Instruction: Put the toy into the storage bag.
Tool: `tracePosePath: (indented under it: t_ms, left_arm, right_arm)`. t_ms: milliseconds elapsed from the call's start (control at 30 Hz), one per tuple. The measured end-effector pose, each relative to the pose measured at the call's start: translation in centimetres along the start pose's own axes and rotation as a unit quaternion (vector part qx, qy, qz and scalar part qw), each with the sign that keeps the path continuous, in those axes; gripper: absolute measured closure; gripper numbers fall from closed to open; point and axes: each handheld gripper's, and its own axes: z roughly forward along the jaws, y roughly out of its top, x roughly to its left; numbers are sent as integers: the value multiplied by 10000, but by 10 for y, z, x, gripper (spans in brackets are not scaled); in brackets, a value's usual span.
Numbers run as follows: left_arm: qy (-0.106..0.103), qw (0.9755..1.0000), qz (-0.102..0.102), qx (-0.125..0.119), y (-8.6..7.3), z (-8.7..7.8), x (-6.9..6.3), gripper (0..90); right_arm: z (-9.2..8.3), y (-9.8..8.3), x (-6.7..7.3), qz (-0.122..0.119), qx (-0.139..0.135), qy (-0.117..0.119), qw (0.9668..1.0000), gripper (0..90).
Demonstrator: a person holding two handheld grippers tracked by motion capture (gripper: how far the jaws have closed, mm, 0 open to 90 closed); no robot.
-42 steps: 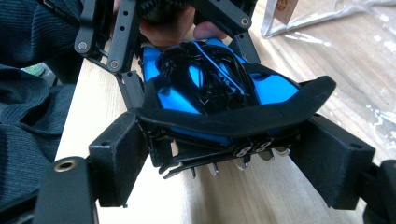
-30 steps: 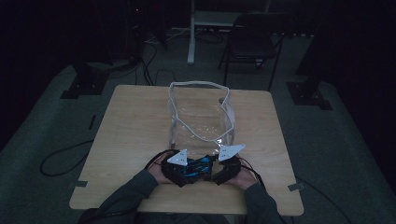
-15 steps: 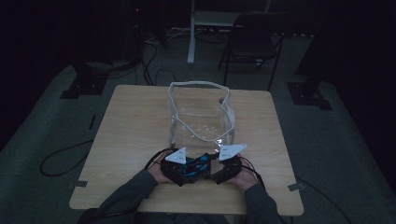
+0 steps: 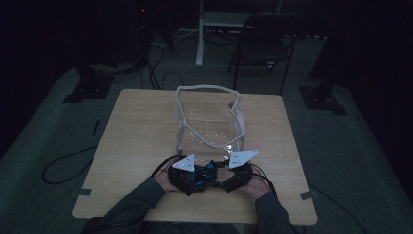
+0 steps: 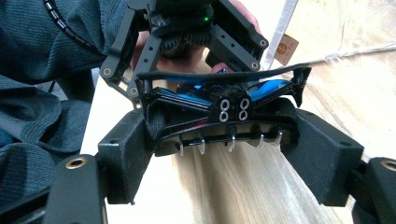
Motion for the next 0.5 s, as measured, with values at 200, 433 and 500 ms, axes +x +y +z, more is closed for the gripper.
tracePosePath:
  t_ms: [200,433,500]
  left_arm:
    - [69,9999,-96,73,4,-1,-1,181]
    - [-3,9993,-331,-163,2,-13,4,144]
    - [49,9994,-309,-127,1,-14,6,145]
  right_arm:
    - [-3,1,1,-17,-33,-92,10000,261]
    - [-11,2,1,-24,-47,-223,9997,261]
    - [-14,3,0,-19,-75,-262,9996,262]
